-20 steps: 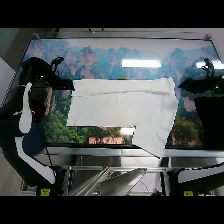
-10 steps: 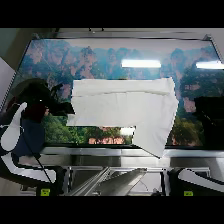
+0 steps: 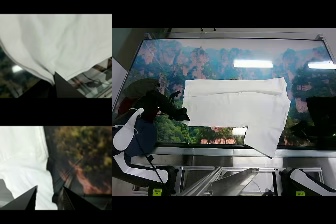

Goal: Fold the shirts.

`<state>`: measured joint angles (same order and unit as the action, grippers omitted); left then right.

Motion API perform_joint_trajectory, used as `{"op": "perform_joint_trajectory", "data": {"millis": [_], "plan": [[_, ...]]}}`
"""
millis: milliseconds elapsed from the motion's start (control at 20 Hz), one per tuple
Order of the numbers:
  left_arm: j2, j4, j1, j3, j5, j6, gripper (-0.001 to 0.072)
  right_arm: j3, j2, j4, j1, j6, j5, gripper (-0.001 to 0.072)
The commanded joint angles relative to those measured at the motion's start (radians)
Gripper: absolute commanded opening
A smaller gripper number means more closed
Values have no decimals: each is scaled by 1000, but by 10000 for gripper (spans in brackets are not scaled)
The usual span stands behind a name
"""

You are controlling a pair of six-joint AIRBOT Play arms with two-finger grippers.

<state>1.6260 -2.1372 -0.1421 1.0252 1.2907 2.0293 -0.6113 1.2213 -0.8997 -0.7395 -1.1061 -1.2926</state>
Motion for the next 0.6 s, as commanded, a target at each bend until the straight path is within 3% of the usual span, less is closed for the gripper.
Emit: {"op": "perform_joint_trajectory", "data": {"millis": [0,200,300,350,400,450,550], "plan": [[-1,-63,5,-2,2,23,47,116,-5,41,32,14,48,366],[-1,-65,4,-2,-1,23,19,175,26,82,120,23,150,365],[-1,-65,4,-2,5,23,19,172,55,211,163,127,160,363],[-2,-65,2,-2,11,19,20,165,68,275,173,163,152,297],[-7,-65,-2,-2,13,15,20,152,73,322,177,208,123,133],[-21,-65,-13,-2,19,12,19,132,73,341,176,235,77,54],[-75,-65,-47,-3,53,12,19,61,62,340,174,246,-14,22]]}}
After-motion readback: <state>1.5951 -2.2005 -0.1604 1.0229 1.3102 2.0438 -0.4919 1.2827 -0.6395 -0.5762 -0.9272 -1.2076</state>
